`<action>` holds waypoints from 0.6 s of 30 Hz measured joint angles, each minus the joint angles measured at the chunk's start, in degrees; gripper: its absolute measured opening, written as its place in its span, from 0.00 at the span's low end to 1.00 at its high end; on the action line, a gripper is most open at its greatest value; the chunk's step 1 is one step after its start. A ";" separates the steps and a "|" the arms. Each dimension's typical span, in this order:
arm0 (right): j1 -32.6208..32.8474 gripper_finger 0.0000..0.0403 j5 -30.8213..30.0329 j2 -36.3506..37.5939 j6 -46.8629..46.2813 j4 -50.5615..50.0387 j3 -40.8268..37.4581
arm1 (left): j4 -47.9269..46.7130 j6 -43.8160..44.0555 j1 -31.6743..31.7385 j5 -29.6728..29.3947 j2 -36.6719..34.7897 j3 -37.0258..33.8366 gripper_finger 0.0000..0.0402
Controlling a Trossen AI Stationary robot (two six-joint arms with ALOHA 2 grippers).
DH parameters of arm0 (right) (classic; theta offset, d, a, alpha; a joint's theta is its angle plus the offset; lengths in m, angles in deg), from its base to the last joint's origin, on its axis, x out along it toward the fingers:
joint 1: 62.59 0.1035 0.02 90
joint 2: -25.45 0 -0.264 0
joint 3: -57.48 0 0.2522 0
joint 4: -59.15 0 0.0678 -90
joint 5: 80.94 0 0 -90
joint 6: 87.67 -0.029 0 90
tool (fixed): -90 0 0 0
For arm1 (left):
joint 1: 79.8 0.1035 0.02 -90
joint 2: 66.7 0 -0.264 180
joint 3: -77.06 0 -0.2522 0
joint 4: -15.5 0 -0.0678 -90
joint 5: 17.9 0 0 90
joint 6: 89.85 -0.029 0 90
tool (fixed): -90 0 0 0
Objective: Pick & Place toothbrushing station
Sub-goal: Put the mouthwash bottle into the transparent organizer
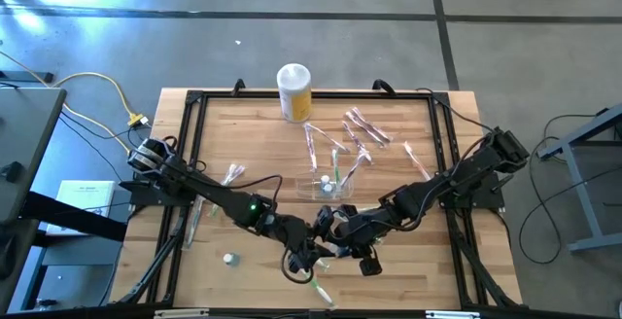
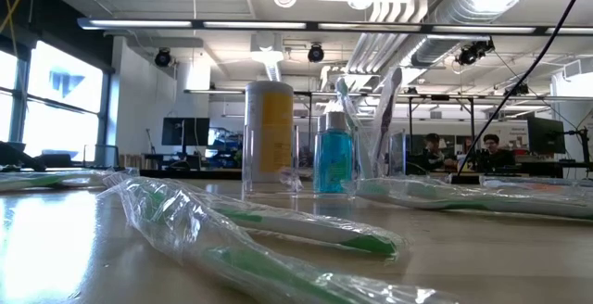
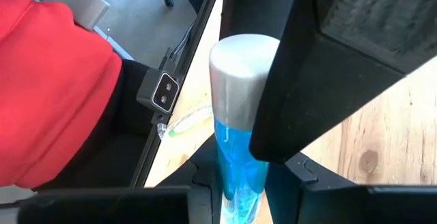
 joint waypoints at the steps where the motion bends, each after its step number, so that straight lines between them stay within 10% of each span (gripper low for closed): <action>1: -0.02 0.17 0.00 0.00 0.00 -0.08 0.00 | -0.11 0.08 -0.03 -0.42 0.00 0.00 0.39; 18: -0.02 0.17 -0.03 0.00 0.40 -1.43 0.00 | -0.69 2.96 -0.18 -1.49 0.02 0.00 0.25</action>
